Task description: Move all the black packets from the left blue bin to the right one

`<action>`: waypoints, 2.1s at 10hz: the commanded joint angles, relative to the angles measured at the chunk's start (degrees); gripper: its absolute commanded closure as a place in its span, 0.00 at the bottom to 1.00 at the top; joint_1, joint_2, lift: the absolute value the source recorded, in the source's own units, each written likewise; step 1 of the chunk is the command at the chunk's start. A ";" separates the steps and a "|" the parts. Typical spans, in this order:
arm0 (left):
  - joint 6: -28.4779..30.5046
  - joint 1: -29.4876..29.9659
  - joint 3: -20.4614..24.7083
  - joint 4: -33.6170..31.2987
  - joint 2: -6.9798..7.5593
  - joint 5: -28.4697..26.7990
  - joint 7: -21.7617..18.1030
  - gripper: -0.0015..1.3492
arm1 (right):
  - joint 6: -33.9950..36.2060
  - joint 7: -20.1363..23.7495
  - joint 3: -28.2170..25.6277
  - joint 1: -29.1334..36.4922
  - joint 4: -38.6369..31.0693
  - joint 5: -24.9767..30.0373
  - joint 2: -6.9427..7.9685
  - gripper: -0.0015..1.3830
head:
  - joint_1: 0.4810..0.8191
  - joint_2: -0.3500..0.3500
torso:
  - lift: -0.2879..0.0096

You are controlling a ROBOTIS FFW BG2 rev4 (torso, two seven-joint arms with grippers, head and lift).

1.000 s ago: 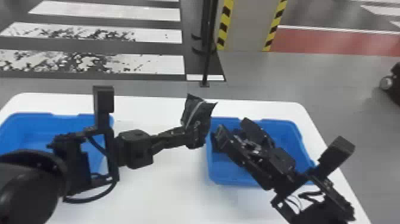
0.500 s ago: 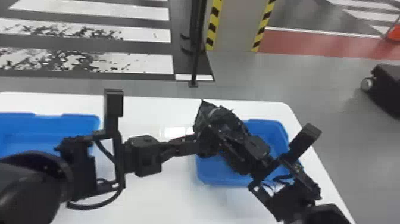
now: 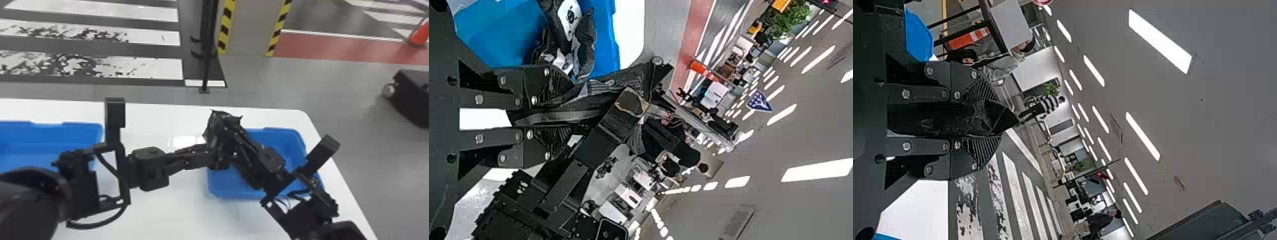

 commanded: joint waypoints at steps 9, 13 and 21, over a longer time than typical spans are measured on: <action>-26.52 26.30 16.13 -3.46 -4.05 3.80 -0.83 0.11 | 7.74 0.62 -13.15 -8.41 14.12 5.76 -1.84 0.61 | 0.63 0.29 | 0.46; -36.78 29.82 19.67 -5.01 -4.13 3.68 -1.70 0.11 | 2.68 -0.44 -21.26 -2.36 6.81 14.22 0.88 0.09 | 0.63 0.27 | 0.46; -50.28 43.04 29.38 -15.28 -9.91 -13.69 7.00 0.12 | -6.74 -3.95 -21.61 28.85 -17.66 15.25 9.28 0.10 | 0.63 0.47 | 0.46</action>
